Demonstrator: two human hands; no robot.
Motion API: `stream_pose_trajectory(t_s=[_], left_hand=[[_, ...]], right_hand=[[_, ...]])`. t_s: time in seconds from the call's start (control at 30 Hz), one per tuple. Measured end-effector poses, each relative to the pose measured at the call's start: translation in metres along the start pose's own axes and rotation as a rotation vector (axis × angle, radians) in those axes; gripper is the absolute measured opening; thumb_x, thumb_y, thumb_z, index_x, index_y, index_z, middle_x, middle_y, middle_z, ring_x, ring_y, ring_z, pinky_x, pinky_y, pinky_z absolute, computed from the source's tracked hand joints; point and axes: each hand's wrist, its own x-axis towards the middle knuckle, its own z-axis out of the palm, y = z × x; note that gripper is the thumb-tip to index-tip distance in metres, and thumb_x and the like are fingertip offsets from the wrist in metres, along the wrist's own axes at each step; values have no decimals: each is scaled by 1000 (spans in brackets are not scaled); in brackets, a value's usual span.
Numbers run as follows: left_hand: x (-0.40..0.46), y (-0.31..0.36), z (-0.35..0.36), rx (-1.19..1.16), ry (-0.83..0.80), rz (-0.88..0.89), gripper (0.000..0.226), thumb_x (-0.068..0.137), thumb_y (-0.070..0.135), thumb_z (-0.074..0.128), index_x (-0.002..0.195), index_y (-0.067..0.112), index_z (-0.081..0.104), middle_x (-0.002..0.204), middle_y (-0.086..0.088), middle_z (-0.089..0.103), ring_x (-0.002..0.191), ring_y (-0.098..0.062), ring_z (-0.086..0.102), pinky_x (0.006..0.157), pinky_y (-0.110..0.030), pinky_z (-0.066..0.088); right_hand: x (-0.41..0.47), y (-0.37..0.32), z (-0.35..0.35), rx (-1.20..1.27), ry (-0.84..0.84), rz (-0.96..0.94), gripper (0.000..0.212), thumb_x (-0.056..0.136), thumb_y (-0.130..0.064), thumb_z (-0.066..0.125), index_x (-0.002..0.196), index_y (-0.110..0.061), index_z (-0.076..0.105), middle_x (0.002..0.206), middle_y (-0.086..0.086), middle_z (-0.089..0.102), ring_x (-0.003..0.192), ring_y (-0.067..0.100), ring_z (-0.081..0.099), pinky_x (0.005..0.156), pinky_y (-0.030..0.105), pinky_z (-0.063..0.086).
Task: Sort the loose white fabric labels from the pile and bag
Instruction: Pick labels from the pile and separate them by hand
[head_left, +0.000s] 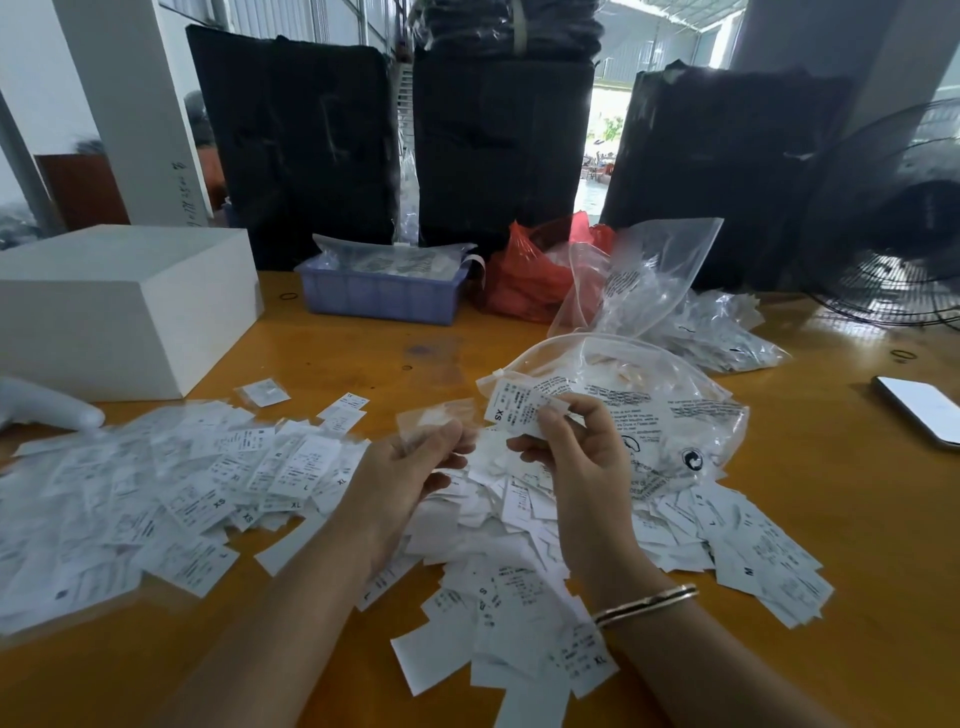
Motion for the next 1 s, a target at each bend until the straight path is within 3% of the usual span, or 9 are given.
stream_pose_trajectory(t_s=[0.2, 0.37, 0.53, 0.67, 0.8, 0.9, 1.0], left_hand=[[-1, -1, 0, 4, -45, 9, 41, 57, 61, 65, 83, 31, 78, 88, 7, 74, 77, 0, 66, 74, -26, 45], [0, -1, -2, -36, -49, -15, 27, 67, 50, 64, 81, 32, 78, 87, 6, 74, 75, -1, 66, 73, -25, 46], [-1, 0, -2, -51, -52, -19, 26, 66, 48, 65, 81, 31, 78, 85, 7, 74, 73, 0, 65, 70, -24, 45], [0, -1, -2, -50, -37, -25, 25, 64, 46, 67, 77, 27, 78, 75, 5, 72, 70, -2, 64, 69, -24, 46], [1, -3, -2, 43, -44, -10, 15, 69, 40, 71, 77, 30, 77, 73, 7, 71, 67, 0, 62, 67, -22, 46], [2, -7, -1, 136, -59, 13, 11, 82, 28, 69, 74, 31, 76, 67, 12, 69, 60, 4, 59, 58, -13, 45], [2, -6, 0, 68, -19, 22, 6, 78, 27, 72, 81, 30, 76, 74, 8, 72, 65, 1, 63, 60, -14, 48]], right_hand=[[0, 2, -3, -158, -83, -80, 7, 92, -6, 56, 88, -13, 56, 83, 0, 73, 67, 14, 68, 60, 18, 52], [2, 4, -6, -256, -129, -116, 10, 92, -3, 56, 87, -12, 56, 77, -2, 72, 67, 15, 68, 60, 18, 53], [3, 5, -8, -255, -143, -104, 8, 92, -4, 57, 88, -12, 56, 77, -4, 72, 70, 13, 68, 63, 20, 54], [0, 10, -6, -294, -193, -72, 8, 91, -6, 58, 91, -15, 58, 75, 7, 71, 70, 21, 69, 63, 24, 54], [0, 12, -6, -391, -210, -54, 16, 91, -8, 59, 96, -24, 58, 68, 19, 65, 62, 15, 66, 64, 32, 54], [1, 13, -7, -542, -212, -70, 18, 90, -15, 61, 98, -31, 55, 60, 15, 61, 53, 4, 59, 58, 19, 47], [2, 15, -6, -425, -141, 3, 10, 92, -15, 59, 97, -22, 56, 57, 0, 64, 54, 7, 59, 55, 18, 47]])
